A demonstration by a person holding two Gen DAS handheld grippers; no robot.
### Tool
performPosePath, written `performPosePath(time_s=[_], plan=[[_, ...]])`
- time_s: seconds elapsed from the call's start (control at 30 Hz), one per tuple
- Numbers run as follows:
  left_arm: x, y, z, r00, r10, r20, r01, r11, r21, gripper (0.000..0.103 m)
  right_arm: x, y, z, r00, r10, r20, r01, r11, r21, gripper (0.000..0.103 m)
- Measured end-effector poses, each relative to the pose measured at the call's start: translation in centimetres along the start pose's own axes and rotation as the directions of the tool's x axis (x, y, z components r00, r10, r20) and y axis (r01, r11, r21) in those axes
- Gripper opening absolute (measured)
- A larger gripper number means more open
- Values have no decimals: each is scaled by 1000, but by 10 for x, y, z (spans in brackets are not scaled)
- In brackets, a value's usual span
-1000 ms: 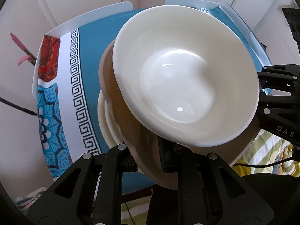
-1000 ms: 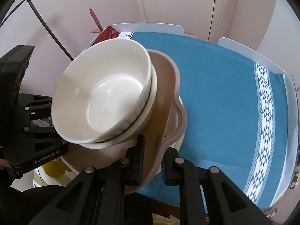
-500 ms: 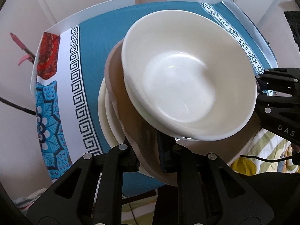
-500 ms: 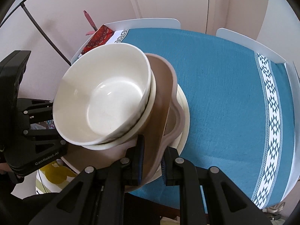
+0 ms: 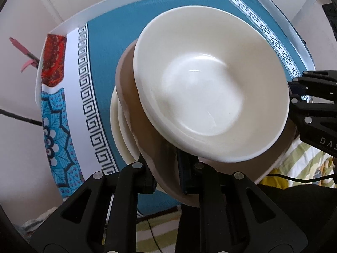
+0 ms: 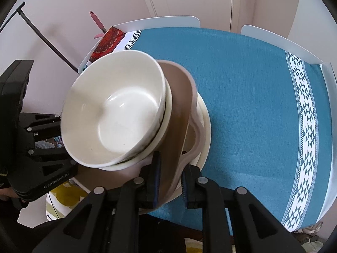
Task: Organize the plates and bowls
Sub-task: 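Lift the basin with nested bowls and lower it onto the plate stack, then open both grippers and pull them back from the stack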
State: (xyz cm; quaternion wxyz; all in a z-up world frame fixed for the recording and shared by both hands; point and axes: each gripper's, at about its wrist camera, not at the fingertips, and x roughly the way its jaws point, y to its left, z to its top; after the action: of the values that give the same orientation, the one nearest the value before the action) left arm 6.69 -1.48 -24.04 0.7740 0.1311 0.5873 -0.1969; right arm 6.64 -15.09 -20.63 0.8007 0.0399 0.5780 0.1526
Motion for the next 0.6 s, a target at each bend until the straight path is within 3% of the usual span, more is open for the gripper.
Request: performPosePath(time_s=[0.07, 0.13, 0.2, 0.3, 0.6], plan=[[-4, 1, 0, 1000, -5, -4, 5, 1000, -2, 18, -3, 1, 0, 1000, -17, -9, 17, 1000, -12, 26], [-8, -1, -1, 1000, 6, -3, -6, 1000, 12, 28, -5, 1, -1, 999, -44, -21, 44, 999, -23, 43], [-12, -5, -1, 1000, 17, -2, -17, 999, 35, 35, -8, -3, -2, 999, -42, -26, 42, 999, -11, 47], [-22, -9, -4, 999, 31, 22, -32, 998, 50, 77, -13, -9, -4, 999, -34, -30, 35, 999, 11, 48], [-49, -18, -13, 997, 31, 68, -34, 998, 52, 78, -44, -8, -19, 1000, -26, -3, 26, 999, 24, 48]])
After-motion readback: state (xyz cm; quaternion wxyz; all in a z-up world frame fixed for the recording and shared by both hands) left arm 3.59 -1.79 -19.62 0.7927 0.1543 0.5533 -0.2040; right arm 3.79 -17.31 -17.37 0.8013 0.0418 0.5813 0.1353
